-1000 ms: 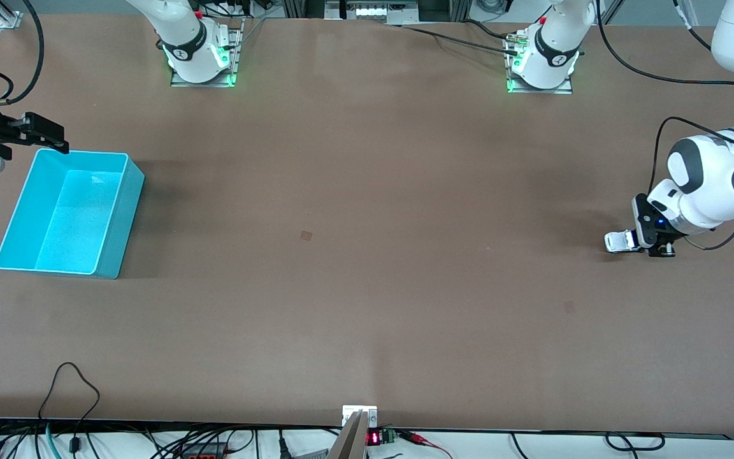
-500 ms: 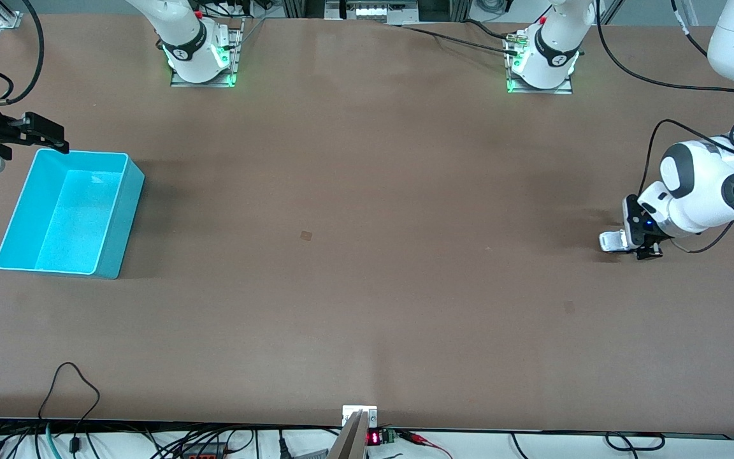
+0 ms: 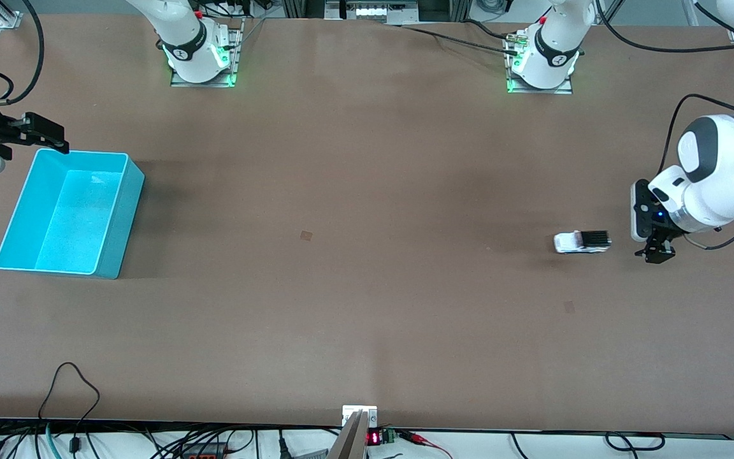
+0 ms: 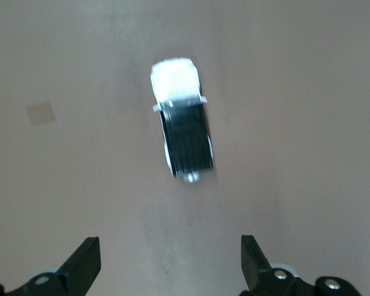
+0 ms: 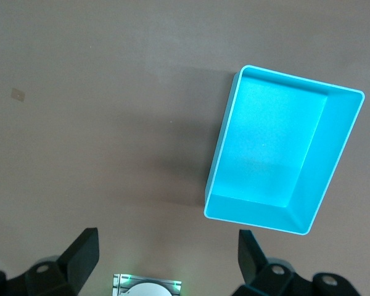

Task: Wind and store white jeep toy
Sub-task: 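Open the left gripper and lift away, letting the jeep roll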

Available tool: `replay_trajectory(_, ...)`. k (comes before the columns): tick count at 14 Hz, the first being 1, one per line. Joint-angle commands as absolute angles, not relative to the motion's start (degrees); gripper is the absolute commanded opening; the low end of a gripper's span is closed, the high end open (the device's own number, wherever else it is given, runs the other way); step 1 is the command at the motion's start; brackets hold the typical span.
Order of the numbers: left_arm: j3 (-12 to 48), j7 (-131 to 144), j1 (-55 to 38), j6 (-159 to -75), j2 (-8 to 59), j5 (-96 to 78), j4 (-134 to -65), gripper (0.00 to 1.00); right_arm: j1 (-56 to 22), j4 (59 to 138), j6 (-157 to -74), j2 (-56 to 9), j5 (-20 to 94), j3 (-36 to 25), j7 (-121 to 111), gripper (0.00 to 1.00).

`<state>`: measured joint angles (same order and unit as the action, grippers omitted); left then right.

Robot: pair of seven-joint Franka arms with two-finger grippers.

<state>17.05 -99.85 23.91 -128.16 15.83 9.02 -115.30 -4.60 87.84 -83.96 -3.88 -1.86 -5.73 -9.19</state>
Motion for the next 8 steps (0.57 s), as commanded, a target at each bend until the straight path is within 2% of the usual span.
replay_trajectory(1,20.1,-99.8,24.4,-127.2,15.1,9.8,-115.7,1.0,-4.3,88.0,-83.4,-3.5,-1.0,-5.7,-9.7,1.0)
replay_trajectory(8,20.7,-92.1,17.9,-127.8,14.9,2.3,-115.5,1.0,-4.3,87.9,-83.5,-3.5,-1.0,-5.7,-9.8,1.0)
